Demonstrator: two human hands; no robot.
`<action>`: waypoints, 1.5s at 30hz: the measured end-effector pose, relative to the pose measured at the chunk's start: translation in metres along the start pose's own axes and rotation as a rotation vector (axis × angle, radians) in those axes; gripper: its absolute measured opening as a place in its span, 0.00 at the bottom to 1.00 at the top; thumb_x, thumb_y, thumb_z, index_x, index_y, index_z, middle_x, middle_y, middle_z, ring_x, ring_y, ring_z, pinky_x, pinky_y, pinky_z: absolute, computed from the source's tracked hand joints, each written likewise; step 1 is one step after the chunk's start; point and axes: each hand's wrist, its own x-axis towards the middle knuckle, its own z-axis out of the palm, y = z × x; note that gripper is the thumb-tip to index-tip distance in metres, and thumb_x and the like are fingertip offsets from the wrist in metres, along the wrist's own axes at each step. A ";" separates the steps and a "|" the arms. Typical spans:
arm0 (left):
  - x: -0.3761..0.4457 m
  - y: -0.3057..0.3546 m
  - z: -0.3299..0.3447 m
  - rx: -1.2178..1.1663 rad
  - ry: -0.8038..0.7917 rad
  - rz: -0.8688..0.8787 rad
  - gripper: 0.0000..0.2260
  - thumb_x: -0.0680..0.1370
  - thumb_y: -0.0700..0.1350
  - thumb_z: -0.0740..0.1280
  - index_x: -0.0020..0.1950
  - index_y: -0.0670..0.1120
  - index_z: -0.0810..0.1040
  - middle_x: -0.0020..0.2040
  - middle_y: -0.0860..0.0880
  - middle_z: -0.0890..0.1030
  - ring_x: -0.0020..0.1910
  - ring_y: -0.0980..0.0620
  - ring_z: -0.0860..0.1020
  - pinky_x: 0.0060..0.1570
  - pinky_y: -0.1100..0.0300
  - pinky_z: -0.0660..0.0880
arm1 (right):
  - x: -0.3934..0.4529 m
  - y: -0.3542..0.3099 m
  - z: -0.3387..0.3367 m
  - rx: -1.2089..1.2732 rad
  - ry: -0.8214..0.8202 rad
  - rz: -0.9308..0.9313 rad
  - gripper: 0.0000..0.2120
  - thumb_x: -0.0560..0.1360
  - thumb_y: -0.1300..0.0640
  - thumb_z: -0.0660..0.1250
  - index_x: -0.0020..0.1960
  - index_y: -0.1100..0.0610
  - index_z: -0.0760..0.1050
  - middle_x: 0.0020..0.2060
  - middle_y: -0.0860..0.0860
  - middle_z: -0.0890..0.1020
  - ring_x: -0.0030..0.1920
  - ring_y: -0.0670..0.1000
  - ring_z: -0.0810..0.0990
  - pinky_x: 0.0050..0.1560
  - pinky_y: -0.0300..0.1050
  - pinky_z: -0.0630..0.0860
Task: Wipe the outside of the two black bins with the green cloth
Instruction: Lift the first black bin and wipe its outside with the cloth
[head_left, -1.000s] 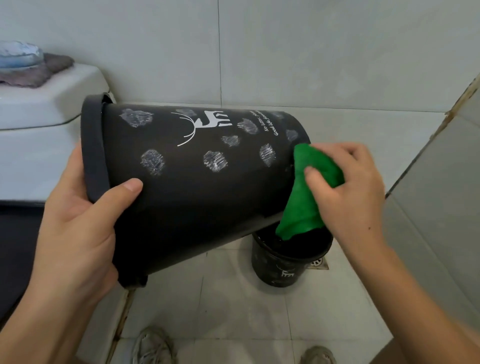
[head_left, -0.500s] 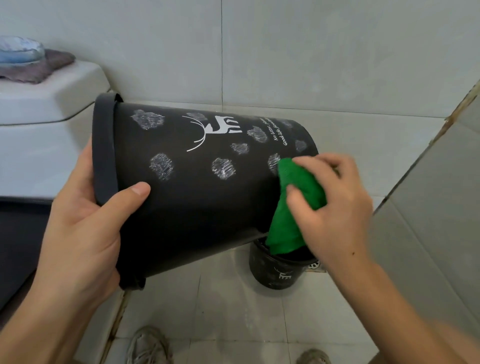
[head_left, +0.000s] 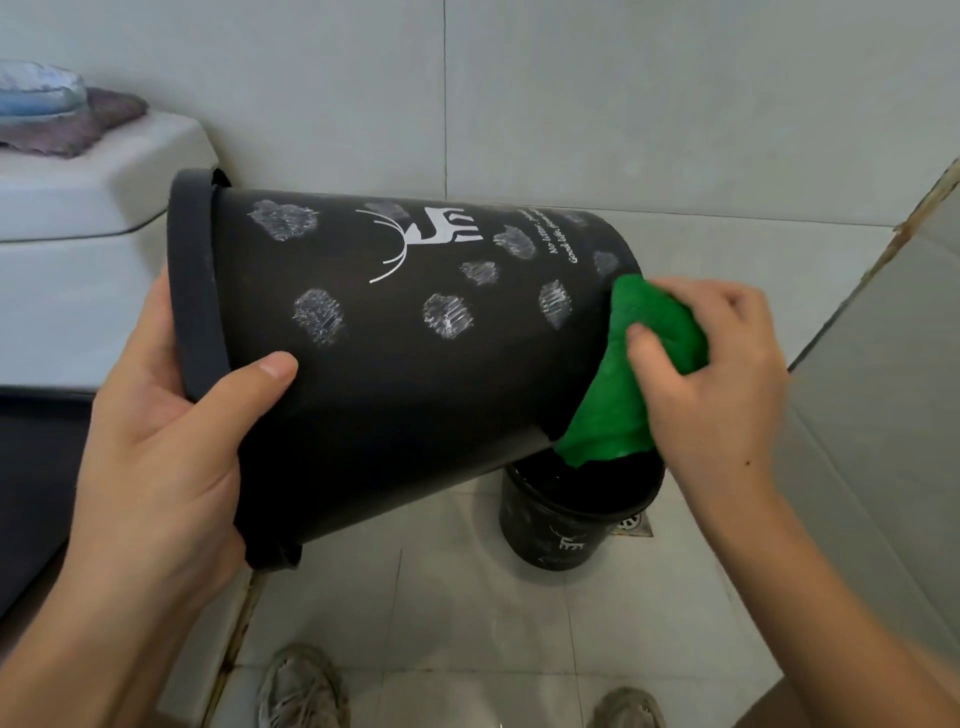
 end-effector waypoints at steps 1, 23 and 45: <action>-0.001 -0.001 -0.003 0.000 -0.006 -0.048 0.25 0.71 0.51 0.71 0.68 0.54 0.74 0.59 0.51 0.83 0.58 0.47 0.82 0.47 0.52 0.82 | -0.002 -0.001 0.000 -0.012 -0.007 -0.013 0.17 0.70 0.50 0.65 0.58 0.51 0.80 0.51 0.45 0.73 0.46 0.41 0.72 0.45 0.27 0.66; -0.013 0.009 0.017 -0.053 -0.070 0.107 0.33 0.72 0.31 0.60 0.75 0.52 0.66 0.64 0.50 0.80 0.65 0.47 0.77 0.68 0.39 0.68 | 0.005 0.013 0.003 0.476 -0.142 0.253 0.08 0.67 0.54 0.68 0.41 0.46 0.71 0.49 0.36 0.81 0.46 0.34 0.79 0.44 0.31 0.75; 0.006 0.003 0.004 0.090 0.186 -0.169 0.18 0.68 0.30 0.65 0.50 0.51 0.77 0.45 0.48 0.84 0.45 0.45 0.82 0.47 0.48 0.78 | -0.027 0.008 0.014 0.403 -0.104 0.276 0.09 0.69 0.55 0.69 0.42 0.45 0.69 0.42 0.37 0.78 0.40 0.31 0.77 0.38 0.25 0.70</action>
